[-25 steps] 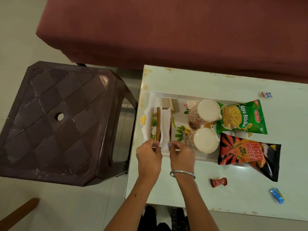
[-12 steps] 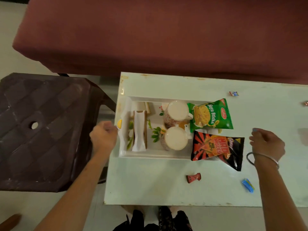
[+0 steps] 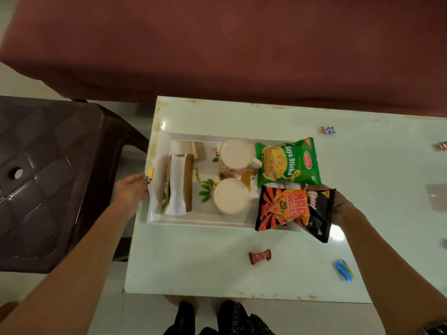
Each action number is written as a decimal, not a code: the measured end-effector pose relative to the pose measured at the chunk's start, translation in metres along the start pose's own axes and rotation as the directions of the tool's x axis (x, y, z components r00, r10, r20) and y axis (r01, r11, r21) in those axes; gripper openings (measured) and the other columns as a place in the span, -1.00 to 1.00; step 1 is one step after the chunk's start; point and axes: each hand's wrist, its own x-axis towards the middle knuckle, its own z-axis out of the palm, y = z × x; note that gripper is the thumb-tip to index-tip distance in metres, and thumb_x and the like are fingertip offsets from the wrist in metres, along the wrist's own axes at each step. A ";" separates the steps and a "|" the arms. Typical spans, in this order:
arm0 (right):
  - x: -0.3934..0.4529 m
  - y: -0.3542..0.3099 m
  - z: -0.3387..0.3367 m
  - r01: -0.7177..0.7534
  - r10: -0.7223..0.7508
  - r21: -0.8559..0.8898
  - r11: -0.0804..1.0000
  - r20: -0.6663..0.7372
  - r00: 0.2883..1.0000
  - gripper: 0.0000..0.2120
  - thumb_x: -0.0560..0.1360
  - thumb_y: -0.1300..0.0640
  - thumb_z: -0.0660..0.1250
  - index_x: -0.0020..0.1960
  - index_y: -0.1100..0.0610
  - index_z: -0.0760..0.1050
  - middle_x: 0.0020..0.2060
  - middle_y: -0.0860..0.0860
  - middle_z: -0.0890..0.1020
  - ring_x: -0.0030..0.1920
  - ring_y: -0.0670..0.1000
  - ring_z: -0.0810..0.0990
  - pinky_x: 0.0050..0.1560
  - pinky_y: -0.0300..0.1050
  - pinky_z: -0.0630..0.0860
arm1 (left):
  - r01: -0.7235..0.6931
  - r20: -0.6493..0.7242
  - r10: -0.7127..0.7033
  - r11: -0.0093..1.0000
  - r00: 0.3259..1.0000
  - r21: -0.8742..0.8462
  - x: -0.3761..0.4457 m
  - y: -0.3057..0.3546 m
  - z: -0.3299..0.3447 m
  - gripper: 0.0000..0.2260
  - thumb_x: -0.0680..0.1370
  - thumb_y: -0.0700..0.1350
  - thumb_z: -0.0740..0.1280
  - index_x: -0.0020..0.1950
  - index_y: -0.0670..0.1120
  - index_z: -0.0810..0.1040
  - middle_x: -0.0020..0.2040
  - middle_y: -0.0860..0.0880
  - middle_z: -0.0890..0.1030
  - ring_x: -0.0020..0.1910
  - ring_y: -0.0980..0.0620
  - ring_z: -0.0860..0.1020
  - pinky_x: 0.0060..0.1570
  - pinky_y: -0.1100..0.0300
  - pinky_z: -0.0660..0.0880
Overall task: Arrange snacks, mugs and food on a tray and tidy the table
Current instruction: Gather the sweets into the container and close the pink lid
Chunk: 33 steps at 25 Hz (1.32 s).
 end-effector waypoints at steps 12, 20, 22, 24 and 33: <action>0.027 0.003 -0.006 0.053 -0.055 0.028 0.998 0.070 0.996 -0.87 0.51 0.15 0.26 -0.11 0.21 0.51 -0.35 0.12 0.64 -0.35 0.12 0.60 -0.21 0.00 0.52 | 0.116 -0.016 -0.119 0.986 0.993 -0.116 0.008 0.005 0.002 -0.90 0.40 -0.21 0.44 -0.11 -0.12 0.60 -0.03 -0.13 0.61 -0.14 -0.04 0.63 -0.03 -0.03 0.59; 0.004 -0.002 -0.026 0.030 -0.031 0.080 0.996 0.006 1.000 -0.85 0.52 0.13 0.23 -0.19 0.16 0.46 -0.26 0.15 0.52 -0.26 0.14 0.49 -0.12 0.03 0.45 | 0.095 0.116 -0.081 0.988 0.990 -0.120 -0.010 0.019 0.013 -0.89 0.42 -0.21 0.42 -0.07 -0.13 0.58 -0.12 -0.09 0.62 -0.16 0.01 0.63 -0.13 0.04 0.58; -0.005 -0.003 -0.038 0.074 -0.074 0.061 0.995 0.001 0.997 -0.88 0.51 0.18 0.24 -0.19 0.18 0.47 -0.31 0.15 0.57 -0.33 0.15 0.54 -0.16 0.02 0.47 | 0.082 0.161 -0.061 0.989 0.985 -0.123 -0.020 0.027 0.020 -0.82 0.43 -0.22 0.41 0.03 -0.17 0.57 -0.04 -0.12 0.62 -0.08 -0.04 0.63 -0.05 0.00 0.57; -0.014 -0.006 -0.056 0.107 -0.107 0.039 0.994 0.012 0.994 -0.90 0.51 0.20 0.24 -0.14 0.21 0.49 -0.39 0.14 0.63 -0.41 0.13 0.60 -0.20 0.03 0.48 | 0.065 0.192 -0.037 0.988 0.981 -0.143 -0.032 0.036 0.031 -0.79 0.44 -0.25 0.40 0.06 -0.21 0.54 0.03 -0.17 0.59 -0.01 -0.08 0.61 0.01 -0.01 0.55; -0.016 -0.035 -0.166 0.144 -0.145 0.027 0.989 0.038 0.989 -0.78 0.37 0.14 0.33 -0.02 0.20 0.51 -0.24 0.19 0.64 -0.27 0.20 0.61 -0.16 0.09 0.53 | 0.046 0.247 0.004 0.980 0.969 -0.195 -0.089 0.042 0.116 -0.93 0.44 -0.35 0.37 -0.10 -0.25 0.56 -0.11 -0.18 0.60 -0.21 -0.07 0.59 -0.08 0.05 0.56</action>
